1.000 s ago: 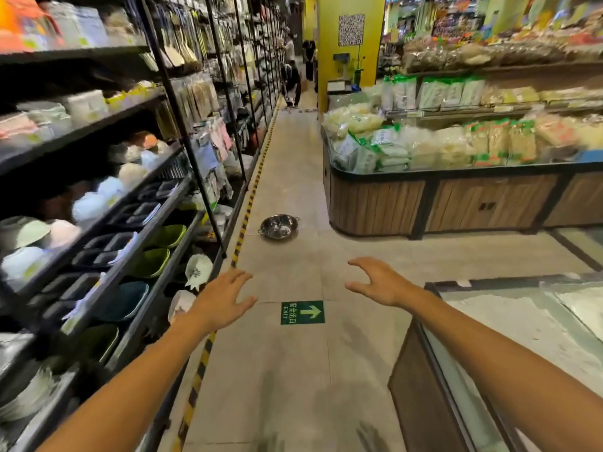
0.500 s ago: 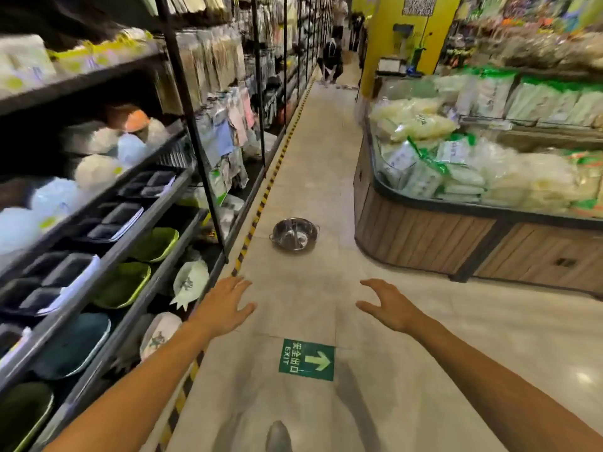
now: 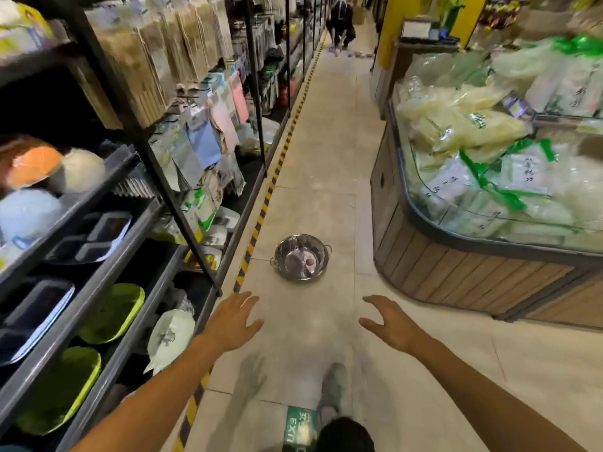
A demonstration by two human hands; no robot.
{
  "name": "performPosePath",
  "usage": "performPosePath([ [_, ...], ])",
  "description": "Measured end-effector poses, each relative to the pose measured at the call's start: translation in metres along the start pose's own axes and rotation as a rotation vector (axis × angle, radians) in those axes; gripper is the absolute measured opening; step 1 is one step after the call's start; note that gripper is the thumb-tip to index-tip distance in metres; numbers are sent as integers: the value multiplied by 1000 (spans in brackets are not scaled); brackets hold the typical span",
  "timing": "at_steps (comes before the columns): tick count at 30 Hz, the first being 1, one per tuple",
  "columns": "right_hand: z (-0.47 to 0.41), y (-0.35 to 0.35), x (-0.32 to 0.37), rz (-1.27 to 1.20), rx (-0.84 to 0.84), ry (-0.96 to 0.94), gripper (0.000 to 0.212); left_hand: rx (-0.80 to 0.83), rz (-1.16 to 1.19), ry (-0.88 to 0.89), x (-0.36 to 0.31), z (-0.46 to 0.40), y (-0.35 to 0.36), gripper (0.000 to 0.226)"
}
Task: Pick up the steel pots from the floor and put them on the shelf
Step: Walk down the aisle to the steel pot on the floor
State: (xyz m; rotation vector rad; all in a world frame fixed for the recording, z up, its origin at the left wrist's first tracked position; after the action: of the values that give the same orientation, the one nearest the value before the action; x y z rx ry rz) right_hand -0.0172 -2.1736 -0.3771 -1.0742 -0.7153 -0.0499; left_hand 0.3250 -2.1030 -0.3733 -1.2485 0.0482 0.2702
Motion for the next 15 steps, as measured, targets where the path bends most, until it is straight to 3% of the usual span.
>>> performPosePath([
  [10,-296,-95,-76,-28,134,2,65,42,-25,-122,7,-261,-60,63],
  [15,-408,-112,-108,-43,193,33,66,119,23,-211,26,-368,-49,65],
])
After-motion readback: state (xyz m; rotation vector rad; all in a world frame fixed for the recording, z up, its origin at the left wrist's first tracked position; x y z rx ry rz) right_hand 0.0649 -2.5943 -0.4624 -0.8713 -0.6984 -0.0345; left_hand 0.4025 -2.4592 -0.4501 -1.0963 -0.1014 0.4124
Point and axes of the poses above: each hand's wrist, its own z-axis away from the middle knuckle, its own y-axis out of the palm, x = y × z, the point moved 7 cm from there along -z, towards the middle knuckle, and after that the axes turned 9 degrees about -y, right-handed, at the moved point
